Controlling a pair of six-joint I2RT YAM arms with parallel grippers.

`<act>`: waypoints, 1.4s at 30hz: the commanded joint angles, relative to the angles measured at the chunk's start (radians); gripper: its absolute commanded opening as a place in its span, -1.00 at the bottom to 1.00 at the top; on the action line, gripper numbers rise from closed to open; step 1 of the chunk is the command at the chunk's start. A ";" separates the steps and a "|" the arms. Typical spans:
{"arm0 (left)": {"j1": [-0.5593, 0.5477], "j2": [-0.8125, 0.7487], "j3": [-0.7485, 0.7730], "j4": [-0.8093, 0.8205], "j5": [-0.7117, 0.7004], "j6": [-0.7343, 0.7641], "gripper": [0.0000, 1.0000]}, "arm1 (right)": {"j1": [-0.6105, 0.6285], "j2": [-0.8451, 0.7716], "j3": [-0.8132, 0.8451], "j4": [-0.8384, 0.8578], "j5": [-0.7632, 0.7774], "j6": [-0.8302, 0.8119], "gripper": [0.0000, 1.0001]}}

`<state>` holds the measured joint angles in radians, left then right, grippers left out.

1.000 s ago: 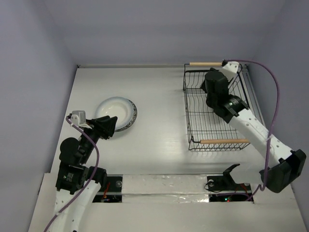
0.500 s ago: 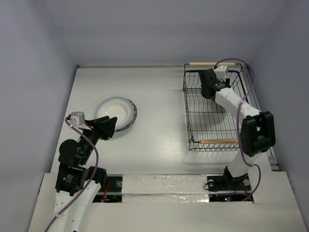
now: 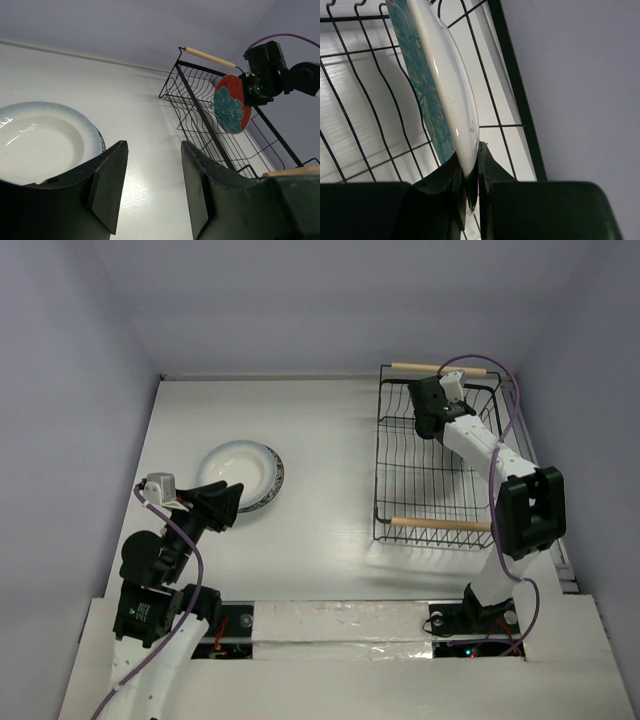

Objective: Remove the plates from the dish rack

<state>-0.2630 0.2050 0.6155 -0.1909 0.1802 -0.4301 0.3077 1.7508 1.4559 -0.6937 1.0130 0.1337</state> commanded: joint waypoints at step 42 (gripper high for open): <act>0.021 0.028 0.004 0.041 -0.015 -0.004 -0.12 | 0.490 0.116 -0.003 1.191 -1.261 0.938 -1.00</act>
<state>-0.2466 0.2222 0.6155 -0.1917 0.1703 -0.4316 0.7822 1.8843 1.3304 0.0841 -0.1707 0.9104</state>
